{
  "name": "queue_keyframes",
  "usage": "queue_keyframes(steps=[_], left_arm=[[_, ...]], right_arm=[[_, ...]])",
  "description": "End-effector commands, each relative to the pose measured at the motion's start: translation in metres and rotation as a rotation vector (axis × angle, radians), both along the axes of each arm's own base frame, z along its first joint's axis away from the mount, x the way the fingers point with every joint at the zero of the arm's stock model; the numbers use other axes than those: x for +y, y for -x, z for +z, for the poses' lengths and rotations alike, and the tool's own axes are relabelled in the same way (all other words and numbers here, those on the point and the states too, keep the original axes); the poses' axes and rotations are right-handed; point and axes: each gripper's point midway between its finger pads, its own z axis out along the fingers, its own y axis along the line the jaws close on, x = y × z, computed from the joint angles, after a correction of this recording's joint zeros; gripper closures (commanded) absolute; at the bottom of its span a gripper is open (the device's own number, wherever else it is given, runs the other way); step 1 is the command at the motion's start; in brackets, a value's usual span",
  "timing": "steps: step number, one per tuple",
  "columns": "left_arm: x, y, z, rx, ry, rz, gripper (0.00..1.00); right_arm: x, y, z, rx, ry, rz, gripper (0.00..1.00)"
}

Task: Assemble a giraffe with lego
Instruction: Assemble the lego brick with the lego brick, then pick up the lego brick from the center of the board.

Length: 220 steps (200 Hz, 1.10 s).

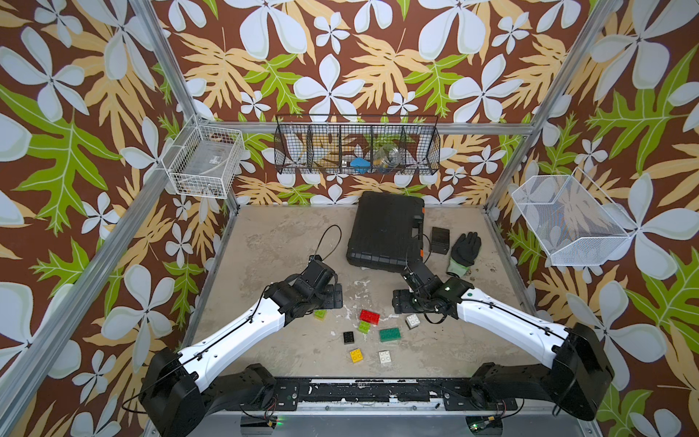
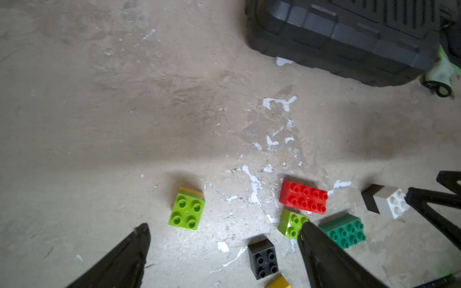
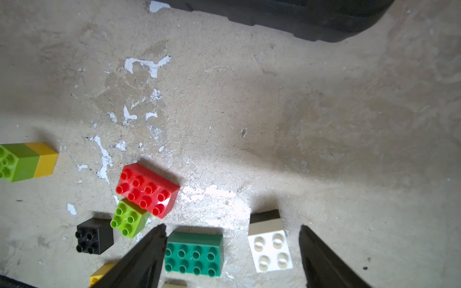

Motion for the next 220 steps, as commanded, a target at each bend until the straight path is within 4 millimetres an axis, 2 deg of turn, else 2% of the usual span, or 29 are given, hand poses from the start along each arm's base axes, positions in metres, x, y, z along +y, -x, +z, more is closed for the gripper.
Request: queue_keyframes(steps=[1, 22, 37, 57, 111, 145, 177, 220], left_arm=[[-0.025, 0.012, -0.003, 0.042, 0.016, -0.082, 0.03], [-0.052, 0.021, -0.01, 0.064, 0.027, -0.133, 0.0], [-0.065, 0.024, -0.016, 0.077, 0.024, -0.144, 0.0], [-0.082, 0.025, -0.025, 0.086, 0.016, -0.159, 0.0], [-0.118, 0.023, -0.055, 0.139, -0.016, -0.189, 0.0], [-0.128, 0.026, -0.076, 0.167, -0.069, -0.195, 0.0], [-0.123, 0.027, -0.091, 0.177, -0.125, -0.18, 0.0], [-0.124, 0.02, -0.101, 0.168, -0.16, -0.163, 0.01]], right_arm=[[-0.021, 0.026, -0.006, 0.054, -0.014, -0.022, 0.12], [-0.042, 0.049, -0.007, 0.064, -0.014, -0.052, 0.1], [-0.053, 0.058, -0.006, 0.05, -0.024, -0.085, 0.1], [-0.062, 0.062, -0.005, 0.041, -0.04, -0.119, 0.09], [-0.063, 0.06, -0.007, 0.046, -0.014, -0.103, 0.07], [-0.065, 0.06, -0.005, 0.041, 0.006, -0.081, 0.07], [-0.068, 0.058, -0.006, 0.043, 0.012, -0.07, 0.07], [-0.071, 0.056, -0.012, 0.065, 0.01, -0.057, 0.07]])
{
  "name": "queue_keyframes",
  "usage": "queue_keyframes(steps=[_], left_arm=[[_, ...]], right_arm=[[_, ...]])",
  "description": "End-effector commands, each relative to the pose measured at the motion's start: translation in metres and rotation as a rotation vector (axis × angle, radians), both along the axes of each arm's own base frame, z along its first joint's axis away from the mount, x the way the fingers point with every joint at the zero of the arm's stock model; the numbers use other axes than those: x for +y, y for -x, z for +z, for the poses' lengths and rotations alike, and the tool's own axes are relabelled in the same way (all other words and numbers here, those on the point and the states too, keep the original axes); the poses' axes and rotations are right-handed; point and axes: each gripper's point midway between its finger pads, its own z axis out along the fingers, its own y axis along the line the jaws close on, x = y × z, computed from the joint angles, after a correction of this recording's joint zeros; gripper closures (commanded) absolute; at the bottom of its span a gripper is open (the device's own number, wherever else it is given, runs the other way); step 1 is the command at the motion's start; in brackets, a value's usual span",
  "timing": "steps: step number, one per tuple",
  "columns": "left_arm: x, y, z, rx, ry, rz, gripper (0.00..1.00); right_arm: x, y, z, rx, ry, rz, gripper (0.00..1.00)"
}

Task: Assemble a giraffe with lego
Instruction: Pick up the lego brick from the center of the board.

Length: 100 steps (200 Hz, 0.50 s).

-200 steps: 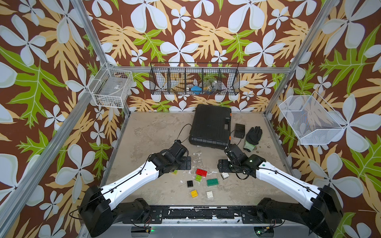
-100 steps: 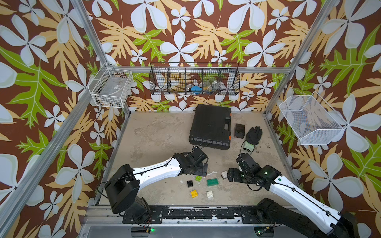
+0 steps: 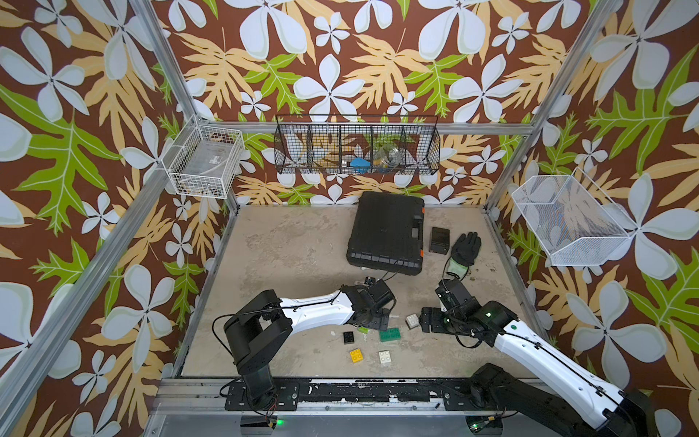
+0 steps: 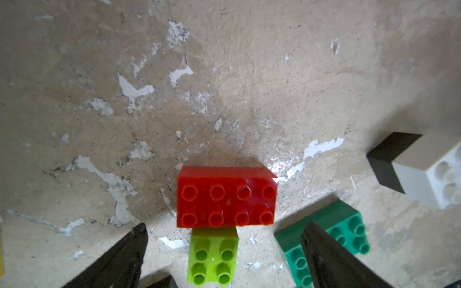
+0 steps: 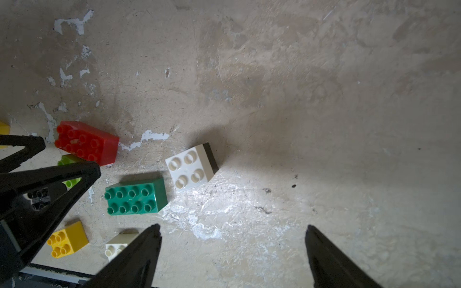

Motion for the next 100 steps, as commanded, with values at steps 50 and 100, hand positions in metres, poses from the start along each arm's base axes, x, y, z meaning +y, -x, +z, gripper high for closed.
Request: queue_keyframes(steps=[50, 100], left_arm=[[-0.006, -0.016, -0.013, -0.035, -0.053, 0.032, 0.1], [-0.007, -0.017, -0.016, -0.031, -0.064, 0.036, 0.38]], right_arm=[[-0.002, -0.002, -0.002, 0.013, 0.002, 0.041, 0.08], [-0.001, -0.003, -0.002, 0.006, -0.003, 0.051, 0.07]])
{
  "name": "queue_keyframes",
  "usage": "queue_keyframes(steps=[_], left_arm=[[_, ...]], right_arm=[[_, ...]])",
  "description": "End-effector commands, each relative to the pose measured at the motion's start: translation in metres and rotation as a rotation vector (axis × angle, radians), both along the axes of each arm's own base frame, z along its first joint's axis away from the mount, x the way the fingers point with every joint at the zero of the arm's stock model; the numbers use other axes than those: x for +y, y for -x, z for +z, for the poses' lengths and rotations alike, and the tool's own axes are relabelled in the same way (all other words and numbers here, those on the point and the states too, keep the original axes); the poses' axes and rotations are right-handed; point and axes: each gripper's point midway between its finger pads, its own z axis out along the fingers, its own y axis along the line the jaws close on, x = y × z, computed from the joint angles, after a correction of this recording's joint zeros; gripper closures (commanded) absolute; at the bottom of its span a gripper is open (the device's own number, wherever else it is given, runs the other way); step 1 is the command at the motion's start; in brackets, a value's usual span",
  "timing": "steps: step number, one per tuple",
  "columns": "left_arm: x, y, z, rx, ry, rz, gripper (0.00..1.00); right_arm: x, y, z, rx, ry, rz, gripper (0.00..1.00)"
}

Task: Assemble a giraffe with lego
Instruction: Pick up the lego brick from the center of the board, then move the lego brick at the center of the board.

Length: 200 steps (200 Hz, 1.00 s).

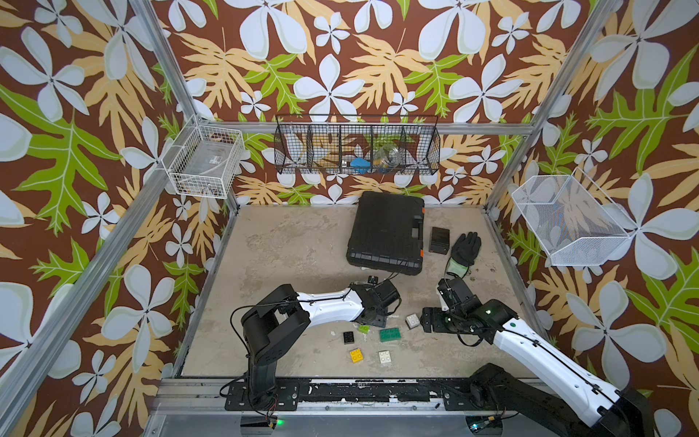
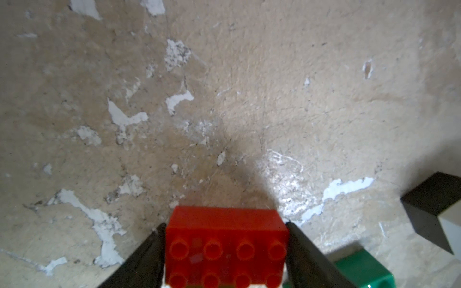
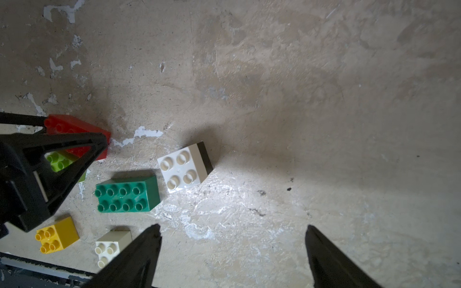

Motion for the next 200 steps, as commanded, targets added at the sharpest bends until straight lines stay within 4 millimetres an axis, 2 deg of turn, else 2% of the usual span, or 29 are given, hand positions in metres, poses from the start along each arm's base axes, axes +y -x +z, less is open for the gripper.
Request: queue_keyframes(steps=[1, 28, 48, 90, 136, 166, 200], left_arm=[[0.002, -0.003, 0.001, -0.012, -0.013, 0.007, 0.39], [0.004, -0.003, 0.002, -0.017, -0.02, 0.015, 0.53], [0.005, -0.008, 0.015, -0.047, -0.02, 0.026, 0.6], [0.015, -0.021, 0.054, -0.075, 0.038, 0.052, 0.6], [0.048, -0.033, 0.093, -0.11, 0.074, 0.092, 0.6], [0.062, -0.034, 0.106, -0.125, 0.087, 0.11, 0.6], [0.069, -0.031, 0.109, -0.125, 0.102, 0.128, 0.59]], right_arm=[[0.002, -0.002, 0.002, -0.009, -0.009, 0.012, 0.07], [0.003, -0.002, 0.002, -0.012, -0.013, 0.017, 0.08], [0.008, -0.003, 0.003, -0.015, -0.032, 0.032, 0.08], [0.025, -0.003, -0.001, 0.02, -0.076, 0.092, 0.07], [0.046, -0.004, -0.009, 0.035, -0.064, 0.164, 0.08], [0.046, -0.009, -0.018, 0.05, -0.025, 0.174, 0.12], [0.044, -0.015, -0.027, 0.049, 0.004, 0.169, 0.15]])
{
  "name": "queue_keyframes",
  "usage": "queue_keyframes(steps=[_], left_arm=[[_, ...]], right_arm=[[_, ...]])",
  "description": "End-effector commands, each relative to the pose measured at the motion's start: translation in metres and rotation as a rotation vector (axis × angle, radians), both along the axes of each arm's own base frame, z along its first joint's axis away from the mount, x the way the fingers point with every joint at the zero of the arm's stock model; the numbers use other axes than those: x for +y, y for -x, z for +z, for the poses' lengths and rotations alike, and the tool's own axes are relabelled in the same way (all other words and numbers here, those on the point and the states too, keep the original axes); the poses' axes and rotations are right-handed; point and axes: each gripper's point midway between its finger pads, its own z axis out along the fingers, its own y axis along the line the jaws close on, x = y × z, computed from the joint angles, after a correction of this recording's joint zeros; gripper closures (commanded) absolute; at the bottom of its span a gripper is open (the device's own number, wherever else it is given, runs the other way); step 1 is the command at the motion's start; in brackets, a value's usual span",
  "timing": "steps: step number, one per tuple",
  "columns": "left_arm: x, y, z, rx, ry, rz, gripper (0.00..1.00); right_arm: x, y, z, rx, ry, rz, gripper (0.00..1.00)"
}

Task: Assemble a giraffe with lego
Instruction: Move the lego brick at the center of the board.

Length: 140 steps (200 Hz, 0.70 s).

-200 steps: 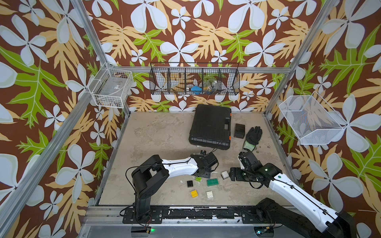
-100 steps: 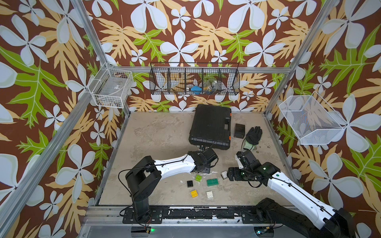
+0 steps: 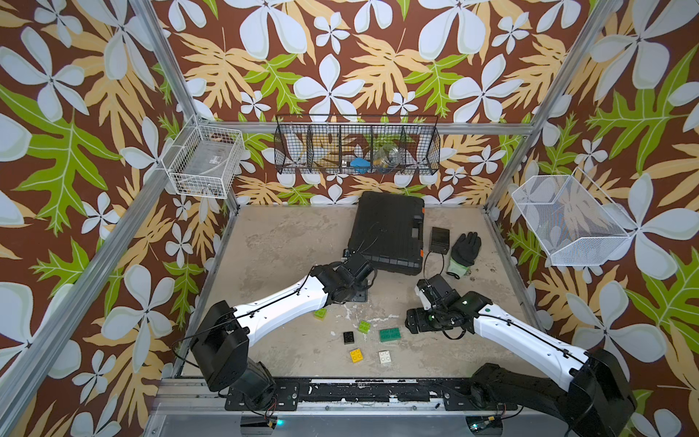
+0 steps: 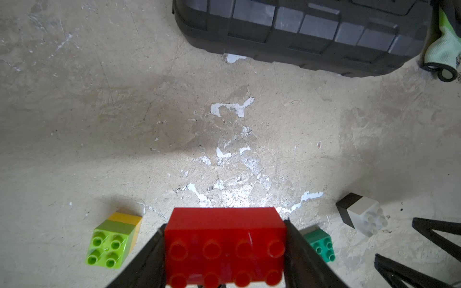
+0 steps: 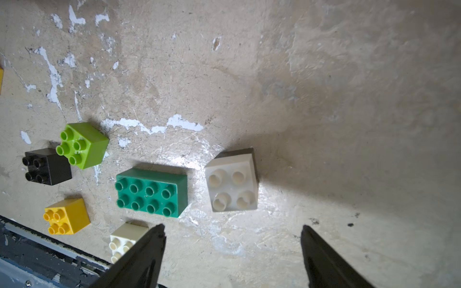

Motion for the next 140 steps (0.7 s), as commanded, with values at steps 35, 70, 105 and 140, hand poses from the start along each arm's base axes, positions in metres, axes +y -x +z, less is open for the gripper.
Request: queue_keyframes(steps=[35, 70, 105, 140], left_arm=[[0.012, 0.005, 0.006, 0.0, -0.005, 0.011, 0.59], [0.023, 0.004, 0.014, -0.013, -0.004, 0.028, 0.59], [0.035, 0.008, 0.014, -0.012, -0.006, 0.046, 0.58], [0.047, 0.009, 0.015, -0.014, -0.007, 0.068, 0.58]], right_arm=[[0.002, -0.012, -0.015, -0.013, 0.04, 0.009, 0.22], [0.007, -0.018, -0.022, -0.011, 0.034, 0.017, 0.34], [0.011, -0.022, -0.03, -0.002, 0.037, 0.027, 0.39], [0.014, -0.025, -0.033, 0.005, 0.037, 0.028, 0.62]])
